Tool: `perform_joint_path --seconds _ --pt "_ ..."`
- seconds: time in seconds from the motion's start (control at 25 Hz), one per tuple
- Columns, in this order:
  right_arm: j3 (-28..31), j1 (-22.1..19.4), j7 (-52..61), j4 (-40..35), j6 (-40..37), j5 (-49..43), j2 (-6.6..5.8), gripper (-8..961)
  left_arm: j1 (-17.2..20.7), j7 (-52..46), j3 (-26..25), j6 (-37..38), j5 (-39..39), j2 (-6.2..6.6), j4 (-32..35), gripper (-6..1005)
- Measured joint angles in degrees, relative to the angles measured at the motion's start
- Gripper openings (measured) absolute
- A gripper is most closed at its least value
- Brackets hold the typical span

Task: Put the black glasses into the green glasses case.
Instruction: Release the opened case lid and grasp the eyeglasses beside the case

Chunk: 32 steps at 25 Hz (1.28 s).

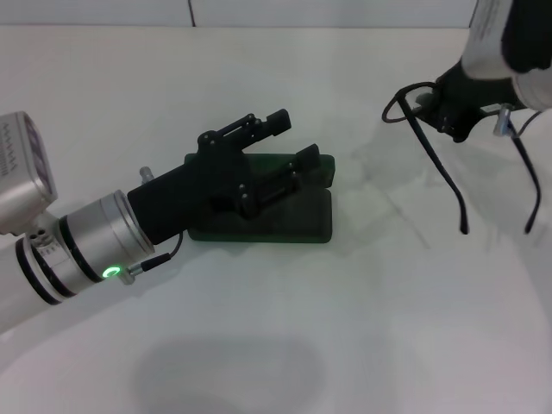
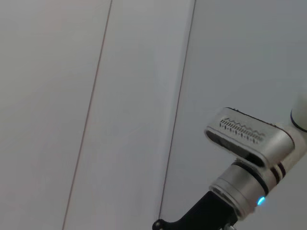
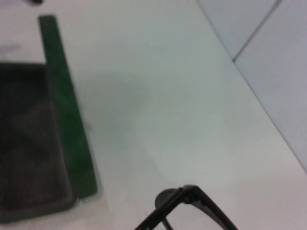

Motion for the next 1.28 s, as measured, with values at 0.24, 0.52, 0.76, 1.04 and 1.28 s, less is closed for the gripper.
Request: perform_joint_path --seconds 0.24,0.52,0.76,1.04,1.28 --pt "4.51 -1.31 0.76 1.68 -1.11 8.20 -0.24 107 -0.01 -0.16 0.01 0.00 0.21 0.12 0.43 649" --pt "4.75 2.83 8.86 7.82 -5.82 0.11 -0.08 117 -0.19 -0.45 0.01 -0.01 0.90 0.12 0.67 649" --pt "4.46 8.44 16.09 10.01 -13.95 -8.86 0.04 146 -0.27 -0.54 0.01 -0.02 1.55 0.12 0.69 650" --pt "-0.02 10.16 20.78 8.77 -15.07 -13.48 0.05 184 -0.62 -0.54 0.01 -0.02 2.23 0.06 0.68 649" --pt "-2.99 10.43 22.18 8.77 -15.05 -14.63 0.20 217 -0.71 -0.54 0.01 -0.02 2.38 -0.05 0.70 649"
